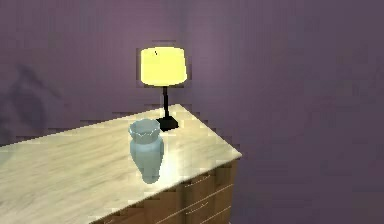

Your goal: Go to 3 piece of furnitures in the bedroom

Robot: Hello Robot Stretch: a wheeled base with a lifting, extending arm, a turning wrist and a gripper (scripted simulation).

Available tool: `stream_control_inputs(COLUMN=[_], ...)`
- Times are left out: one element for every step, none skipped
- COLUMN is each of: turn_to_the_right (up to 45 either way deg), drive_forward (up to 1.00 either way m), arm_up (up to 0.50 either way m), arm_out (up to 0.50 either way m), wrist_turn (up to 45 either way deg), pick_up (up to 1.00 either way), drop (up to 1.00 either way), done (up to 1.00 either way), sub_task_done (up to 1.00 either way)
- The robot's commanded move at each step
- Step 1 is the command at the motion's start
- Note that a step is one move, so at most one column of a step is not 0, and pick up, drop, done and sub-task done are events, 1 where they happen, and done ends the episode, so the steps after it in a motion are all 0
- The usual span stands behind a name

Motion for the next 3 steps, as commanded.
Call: stream_control_inputs(turn_to_the_right=[0.0,45.0,45.0], drive_forward=[0.00,0.00,0.00], arm_up=[0.00,0.00,0.00], arm_out=[0.00,0.00,0.00], wrist_turn=[0.0,0.0,0.0], pick_up=[0.00,0.00,0.00], drop=[0.00,0.00,0.00], done=[0.00,0.00,0.00], sub_task_done=[1.00,0.00,0.00])
